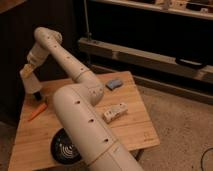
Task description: Place the ceramic cup over the eraser
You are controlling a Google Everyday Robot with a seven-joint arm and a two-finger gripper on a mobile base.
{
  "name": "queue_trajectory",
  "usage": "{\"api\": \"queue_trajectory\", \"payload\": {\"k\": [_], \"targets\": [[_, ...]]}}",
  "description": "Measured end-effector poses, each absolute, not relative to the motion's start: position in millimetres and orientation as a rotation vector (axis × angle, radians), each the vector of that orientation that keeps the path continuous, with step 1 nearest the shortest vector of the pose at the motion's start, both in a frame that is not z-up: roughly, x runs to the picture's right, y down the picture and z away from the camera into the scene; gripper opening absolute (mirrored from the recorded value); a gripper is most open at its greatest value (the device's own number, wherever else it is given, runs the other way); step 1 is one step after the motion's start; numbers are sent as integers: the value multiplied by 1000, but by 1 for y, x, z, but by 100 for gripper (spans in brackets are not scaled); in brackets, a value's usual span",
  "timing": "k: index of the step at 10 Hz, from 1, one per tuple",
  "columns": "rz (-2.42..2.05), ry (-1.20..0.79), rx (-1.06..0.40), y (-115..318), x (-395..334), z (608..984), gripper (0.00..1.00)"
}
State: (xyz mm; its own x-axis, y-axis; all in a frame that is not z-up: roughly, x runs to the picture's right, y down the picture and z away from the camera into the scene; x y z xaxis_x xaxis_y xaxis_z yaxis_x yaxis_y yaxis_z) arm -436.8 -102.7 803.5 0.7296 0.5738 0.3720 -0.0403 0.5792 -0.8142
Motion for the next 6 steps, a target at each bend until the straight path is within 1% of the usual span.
{"api": "queue_trajectory", "payload": {"k": [6], "targets": [[356,-693,-889,-105,-439,797,80]]}}
